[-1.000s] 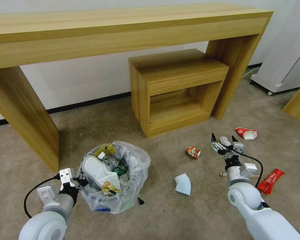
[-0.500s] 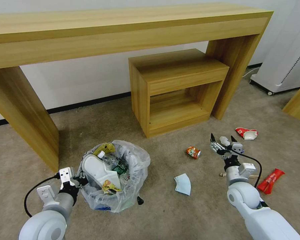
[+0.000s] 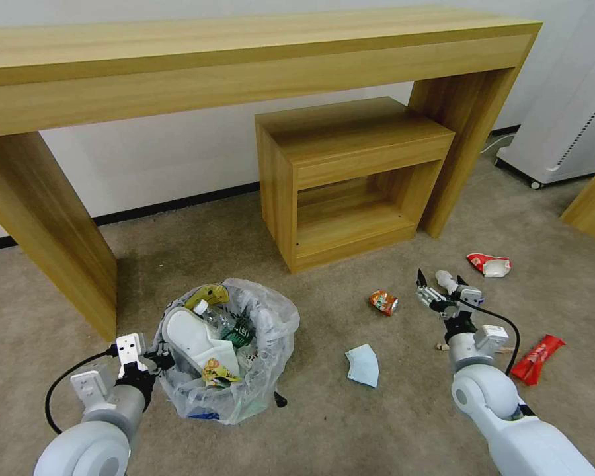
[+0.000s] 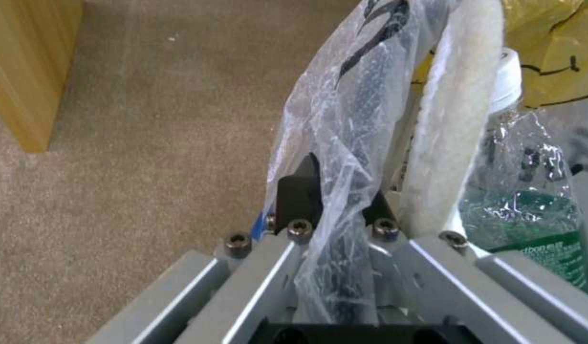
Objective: Pick up the trash bin and place the garbage on the floor into it.
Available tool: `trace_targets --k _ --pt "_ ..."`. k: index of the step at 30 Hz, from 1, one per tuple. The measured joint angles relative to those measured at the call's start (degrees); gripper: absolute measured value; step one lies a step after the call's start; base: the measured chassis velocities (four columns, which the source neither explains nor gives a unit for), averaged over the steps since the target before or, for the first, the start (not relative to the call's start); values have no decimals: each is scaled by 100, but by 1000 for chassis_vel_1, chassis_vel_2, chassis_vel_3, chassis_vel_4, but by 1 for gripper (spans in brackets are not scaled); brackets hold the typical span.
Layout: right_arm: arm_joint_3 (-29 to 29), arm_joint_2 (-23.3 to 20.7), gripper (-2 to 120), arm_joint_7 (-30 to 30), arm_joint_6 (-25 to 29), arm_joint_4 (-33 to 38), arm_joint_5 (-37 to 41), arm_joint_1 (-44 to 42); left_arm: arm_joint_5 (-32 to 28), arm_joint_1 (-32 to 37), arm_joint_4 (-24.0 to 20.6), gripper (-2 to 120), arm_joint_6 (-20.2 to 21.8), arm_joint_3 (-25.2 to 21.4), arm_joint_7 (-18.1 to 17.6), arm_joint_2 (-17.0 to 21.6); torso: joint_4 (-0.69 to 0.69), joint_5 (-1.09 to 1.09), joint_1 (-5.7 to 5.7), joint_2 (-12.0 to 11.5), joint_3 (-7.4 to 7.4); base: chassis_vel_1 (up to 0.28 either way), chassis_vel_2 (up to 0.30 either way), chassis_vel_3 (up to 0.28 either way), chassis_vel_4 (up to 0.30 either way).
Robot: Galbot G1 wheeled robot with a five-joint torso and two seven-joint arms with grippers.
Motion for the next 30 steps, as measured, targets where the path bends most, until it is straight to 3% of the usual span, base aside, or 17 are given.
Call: trace_targets --k 30 --pt "-217 -32 100 -131 -106 -315 30 195 -21 -69 93 1 -9 -34 16 1 0 0 0 0 0 0 0 0 0"
